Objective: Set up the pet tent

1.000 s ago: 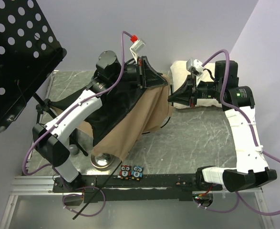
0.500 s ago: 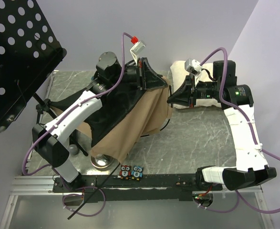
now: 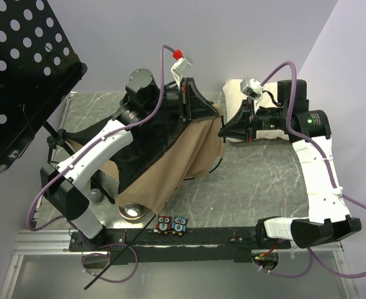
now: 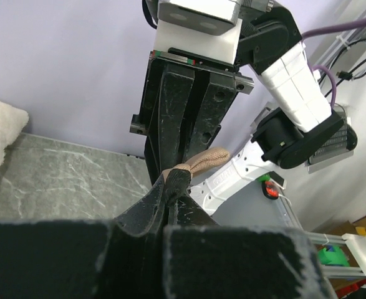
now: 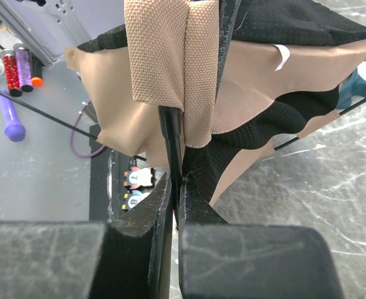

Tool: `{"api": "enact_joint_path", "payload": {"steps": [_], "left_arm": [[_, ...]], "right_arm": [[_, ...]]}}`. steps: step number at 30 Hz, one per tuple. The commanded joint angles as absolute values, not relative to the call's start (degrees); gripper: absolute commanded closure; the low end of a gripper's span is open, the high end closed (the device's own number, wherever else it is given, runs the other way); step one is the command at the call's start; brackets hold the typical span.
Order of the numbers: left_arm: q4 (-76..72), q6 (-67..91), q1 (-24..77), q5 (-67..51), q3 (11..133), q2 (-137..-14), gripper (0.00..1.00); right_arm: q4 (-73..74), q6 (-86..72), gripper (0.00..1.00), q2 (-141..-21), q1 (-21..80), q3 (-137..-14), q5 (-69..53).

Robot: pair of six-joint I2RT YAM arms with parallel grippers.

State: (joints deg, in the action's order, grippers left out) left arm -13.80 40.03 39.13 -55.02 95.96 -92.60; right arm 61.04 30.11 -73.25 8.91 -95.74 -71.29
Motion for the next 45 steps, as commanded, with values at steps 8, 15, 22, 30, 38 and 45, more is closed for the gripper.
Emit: {"api": "enact_joint_path", "payload": {"steps": [8, 15, 22, 30, 38, 45], "left_arm": [[-16.1, 32.62, 40.52, -52.56, 100.72, -86.66, 0.99], [-9.77, 27.43, 40.69, -51.94, 100.9, -86.75, 0.99], [-4.66, 23.03, 41.13, -51.24, 101.87, -87.54, 0.99], [3.41, 15.31, 43.24, -50.19, 103.09, -87.89, 0.99], [10.8, 8.18, 44.56, -47.99, 102.48, -87.36, 0.99], [19.76, -3.32, 46.67, -45.71, 102.92, -87.45, 0.99]], "right_arm": [[71.98, 32.52, 1.0, -74.0, 10.37, -96.15, -67.41], [73.56, 33.84, 1.0, -73.92, 10.55, -96.68, -66.71], [73.65, 33.66, 1.0, -73.83, 10.63, -97.29, -66.8], [73.65, 33.49, 1.0, -74.18, 10.81, -97.56, -65.39], [73.56, 33.4, 1.0, -73.92, 10.81, -97.47, -64.86], [73.3, 33.49, 1.0, -73.83, 10.81, -97.21, -64.42]]}}
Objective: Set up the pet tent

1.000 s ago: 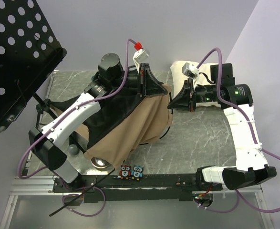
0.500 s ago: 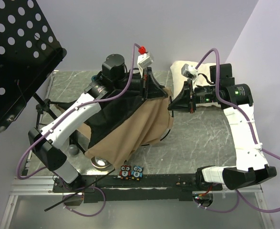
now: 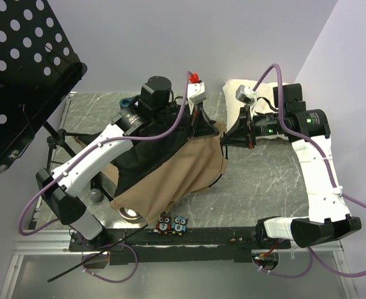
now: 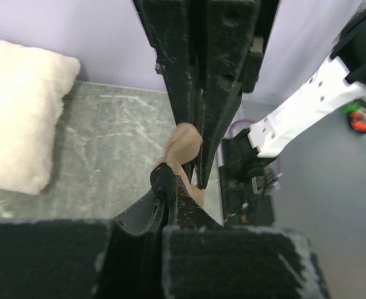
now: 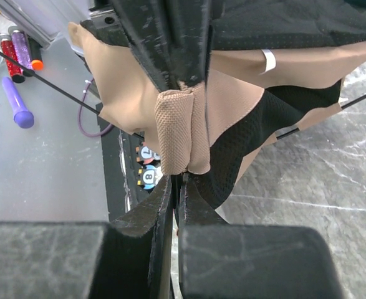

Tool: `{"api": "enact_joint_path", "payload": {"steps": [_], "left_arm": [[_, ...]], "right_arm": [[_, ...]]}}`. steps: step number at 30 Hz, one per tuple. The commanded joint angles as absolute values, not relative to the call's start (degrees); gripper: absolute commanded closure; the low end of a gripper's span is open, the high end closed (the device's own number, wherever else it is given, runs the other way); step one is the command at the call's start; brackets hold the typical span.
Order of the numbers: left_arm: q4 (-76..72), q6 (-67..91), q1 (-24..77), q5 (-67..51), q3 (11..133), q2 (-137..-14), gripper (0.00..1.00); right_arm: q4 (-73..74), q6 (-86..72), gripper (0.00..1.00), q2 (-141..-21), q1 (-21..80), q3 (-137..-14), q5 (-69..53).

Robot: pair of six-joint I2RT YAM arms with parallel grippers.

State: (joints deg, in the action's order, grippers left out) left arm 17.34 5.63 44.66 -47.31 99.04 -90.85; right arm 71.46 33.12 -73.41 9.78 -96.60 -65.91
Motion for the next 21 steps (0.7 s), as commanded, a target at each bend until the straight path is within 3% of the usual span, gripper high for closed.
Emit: {"api": "enact_joint_path", "payload": {"steps": [1, 10, 11, 12, 14, 21], "left_arm": [[21.08, -4.91, 47.19, -45.27, 103.09, -87.54, 0.99], [18.82, -1.95, 47.73, -43.07, 103.71, -86.92, 0.99], [18.03, -0.98, 47.55, -42.63, 104.67, -87.18, 0.99], [17.41, -0.44, 47.37, -42.37, 105.46, -87.54, 0.99], [15.83, 2.98, 46.76, -42.01, 107.48, -88.41, 0.99], [12.58, 6.85, 45.44, -37.54, 111.45, -91.4, 0.99]], "right_arm": [[73.04, 33.4, 1.0, -73.83, 10.72, -96.95, -64.42], [72.33, 35.68, 0.97, -72.51, 10.81, -94.22, -63.81], [72.42, 35.6, 0.75, -72.6, 10.81, -94.48, -63.46], [73.12, 35.51, 0.6, -72.86, 10.81, -95.18, -62.93], [71.9, 34.9, 0.4, -72.25, 10.72, -95.36, -61.53], [52.76, 23.66, 0.13, -61.27, 10.02, -84.48, -49.24]]}}
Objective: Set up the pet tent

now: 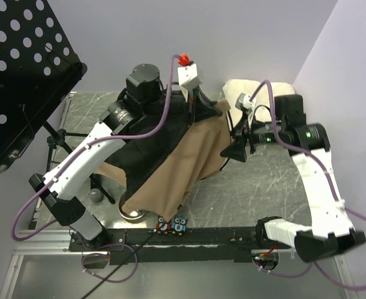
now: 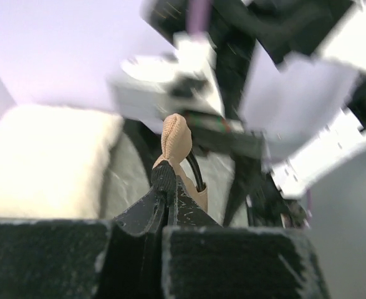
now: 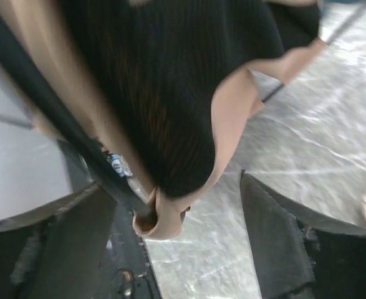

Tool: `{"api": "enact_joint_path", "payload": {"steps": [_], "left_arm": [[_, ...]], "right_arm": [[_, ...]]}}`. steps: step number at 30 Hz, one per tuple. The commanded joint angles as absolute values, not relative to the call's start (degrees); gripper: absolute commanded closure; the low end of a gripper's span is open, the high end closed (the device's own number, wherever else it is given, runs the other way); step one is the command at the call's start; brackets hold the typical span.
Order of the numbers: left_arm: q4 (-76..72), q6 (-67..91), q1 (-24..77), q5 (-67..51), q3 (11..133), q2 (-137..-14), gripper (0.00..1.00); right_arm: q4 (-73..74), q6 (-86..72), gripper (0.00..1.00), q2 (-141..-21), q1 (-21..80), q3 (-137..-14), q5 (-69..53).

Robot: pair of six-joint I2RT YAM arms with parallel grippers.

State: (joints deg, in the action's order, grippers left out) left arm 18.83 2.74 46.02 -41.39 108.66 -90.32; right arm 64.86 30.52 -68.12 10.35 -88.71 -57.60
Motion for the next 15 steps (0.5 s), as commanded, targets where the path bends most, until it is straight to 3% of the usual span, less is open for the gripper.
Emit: {"api": "enact_joint_path", "payload": {"steps": [1, 8, 15], "left_arm": [[11.7, 7.38, 45.44, -36.22, 111.45, -91.58, 0.99], [6.07, 8.88, 45.26, -23.57, 108.81, -92.46, 0.99], [3.52, 17.12, 40.18, -16.96, 111.62, -97.03, 0.99]], "right_arm": [[51.17, 22.77, 0.11, -60.56, 9.76, -83.51, -47.65], [45.97, 19.51, 0.03, -55.55, 8.53, -79.2, -43.24], [43.43, 21.62, 0.0, -46.07, 8.79, -69.01, -53.86]]}}
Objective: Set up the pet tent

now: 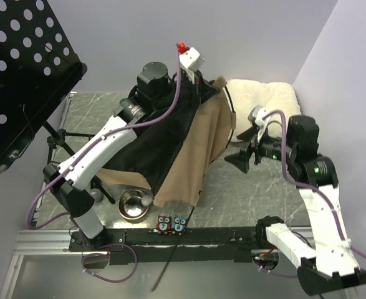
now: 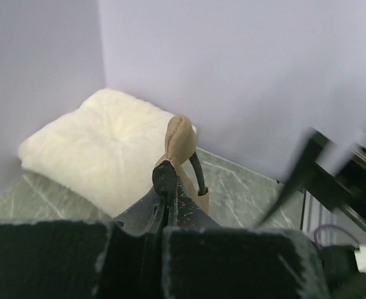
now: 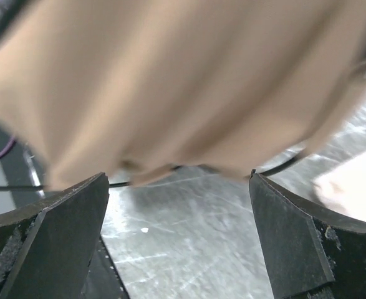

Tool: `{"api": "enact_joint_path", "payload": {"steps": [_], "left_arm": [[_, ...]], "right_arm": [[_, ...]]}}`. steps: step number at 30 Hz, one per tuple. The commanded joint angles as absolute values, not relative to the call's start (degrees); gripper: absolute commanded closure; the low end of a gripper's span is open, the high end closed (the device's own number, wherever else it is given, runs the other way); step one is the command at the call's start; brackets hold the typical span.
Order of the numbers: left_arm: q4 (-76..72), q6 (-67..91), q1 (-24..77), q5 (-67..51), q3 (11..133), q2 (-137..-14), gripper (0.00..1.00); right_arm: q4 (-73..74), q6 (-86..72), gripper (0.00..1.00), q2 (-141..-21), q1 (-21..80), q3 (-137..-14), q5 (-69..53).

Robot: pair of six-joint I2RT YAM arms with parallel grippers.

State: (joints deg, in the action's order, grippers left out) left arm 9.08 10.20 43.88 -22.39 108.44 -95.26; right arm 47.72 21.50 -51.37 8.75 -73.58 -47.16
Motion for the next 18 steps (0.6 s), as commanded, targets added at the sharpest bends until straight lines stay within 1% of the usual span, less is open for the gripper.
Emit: {"api": "enact_joint_path", "payload": {"steps": [1, 4, 6, 10, 15, 18], "left_arm": [[2.47, 18.79, 38.95, -18.18, 111.36, -97.55, 0.99], [0.44, 25.82, 34.82, -23.54, 110.83, -99.4, 0.99], [-3.41, 29.08, 32.79, -25.65, 109.96, -100.02, 0.99], [-5.8, 32.52, 30.41, -29.35, 108.63, -101.25, 0.99], [-6.68, 34.53, 28.39, -31.2, 108.81, -103.62, 0.99], [-7.73, 36.12, 26.99, -31.38, 108.46, -104.94, 0.99]], "right_arm": [[42.63, 21.8, 0.0, -44.49, 8.7, -67.52, -55.01], [41.23, 24.08, 0.0, -40.62, 9.14, -61.63, -56.86], [38.42, 24.95, 0.0, -37.29, 9.66, -56.8, -57.65], [30.08, 26.28, 0.0, -31.74, 13.17, -47.04, -54.42], [23.65, 27.77, 0.0, -30.15, 22.83, -42.28, -46.95], [21.09, 28.12, 0.0, -30.76, 25.83, -41.75, -45.71]]}}
